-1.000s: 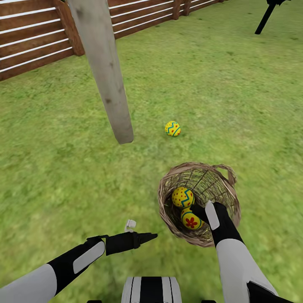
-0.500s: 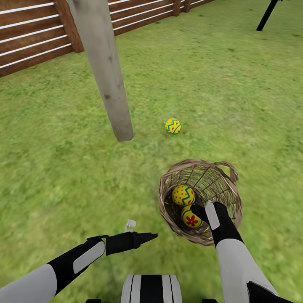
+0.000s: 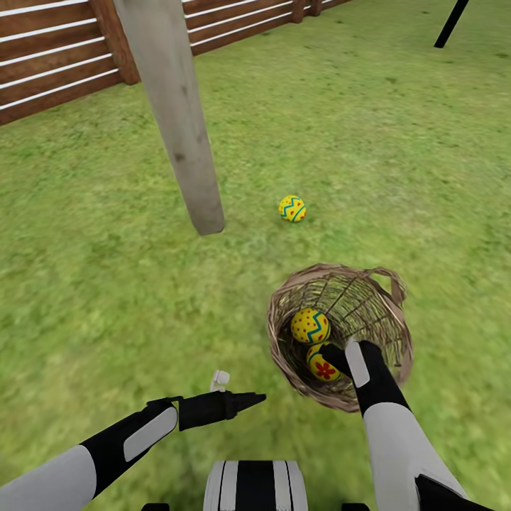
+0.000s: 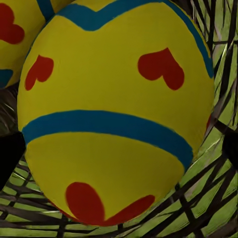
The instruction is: Take the three Easter eggs out of the wicker basket on the lawn in the garden, then place them on the lawn next to a single tree (choose any tree) so that all three eggs are next to the same tree and none are left in the basket.
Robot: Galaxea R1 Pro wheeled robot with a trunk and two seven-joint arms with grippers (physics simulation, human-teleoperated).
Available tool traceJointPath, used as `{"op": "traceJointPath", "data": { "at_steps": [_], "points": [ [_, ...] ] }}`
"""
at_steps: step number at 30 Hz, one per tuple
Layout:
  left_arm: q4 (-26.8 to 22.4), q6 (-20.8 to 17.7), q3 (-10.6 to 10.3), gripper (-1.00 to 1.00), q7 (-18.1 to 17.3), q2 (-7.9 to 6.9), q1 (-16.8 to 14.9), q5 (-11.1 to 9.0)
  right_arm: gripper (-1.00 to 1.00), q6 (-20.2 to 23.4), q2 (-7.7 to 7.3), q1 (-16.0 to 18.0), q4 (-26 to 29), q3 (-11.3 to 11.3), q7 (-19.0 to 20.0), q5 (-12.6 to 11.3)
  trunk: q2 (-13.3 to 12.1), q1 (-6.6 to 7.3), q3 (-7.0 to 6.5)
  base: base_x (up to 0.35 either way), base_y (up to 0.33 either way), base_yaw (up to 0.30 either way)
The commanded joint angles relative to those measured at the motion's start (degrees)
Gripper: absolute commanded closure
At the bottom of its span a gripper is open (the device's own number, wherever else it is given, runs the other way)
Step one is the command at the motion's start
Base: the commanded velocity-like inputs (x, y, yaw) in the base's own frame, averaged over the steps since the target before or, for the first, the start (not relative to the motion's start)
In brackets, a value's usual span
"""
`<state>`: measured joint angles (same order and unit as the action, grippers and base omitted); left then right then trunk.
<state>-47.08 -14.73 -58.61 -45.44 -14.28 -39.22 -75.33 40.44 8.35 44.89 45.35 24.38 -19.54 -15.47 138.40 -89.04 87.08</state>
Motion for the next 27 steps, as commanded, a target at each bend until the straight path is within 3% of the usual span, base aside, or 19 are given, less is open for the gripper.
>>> {"op": "traceJointPath", "data": {
  "at_steps": [1,25,26,27],
  "points": [
    [-0.03,-0.51,-0.19,-1.00,-0.06,-0.05,-0.06,-0.61,-1.00,0.16,0.10,0.03,0.09,0.15,-0.50,-0.43,0.43,-0.22,0.22,0.000,0.000,0.000],
    [-0.21,-0.49,-0.28,-1.00,-0.09,0.04,-0.06,-0.61,-1.00,0.49,0.35,0.03,0.26,-0.03,-0.41,-0.43,2.44,-1.31,1.12,0.000,0.000,0.000],
    [-0.21,-0.50,-0.28,-1.00,-0.09,0.04,-0.06,-0.61,1.00,0.50,0.35,0.03,0.26,-0.03,-0.41,-0.43,2.44,-1.31,1.12,0.000,0.000,0.000],
    [-0.21,-0.48,-0.28,-1.00,-0.10,0.04,-0.06,-0.61,1.00,0.51,0.35,0.03,0.26,-0.03,-0.41,-0.43,2.44,-1.31,1.12,0.000,0.000,0.000]
  ]
}}
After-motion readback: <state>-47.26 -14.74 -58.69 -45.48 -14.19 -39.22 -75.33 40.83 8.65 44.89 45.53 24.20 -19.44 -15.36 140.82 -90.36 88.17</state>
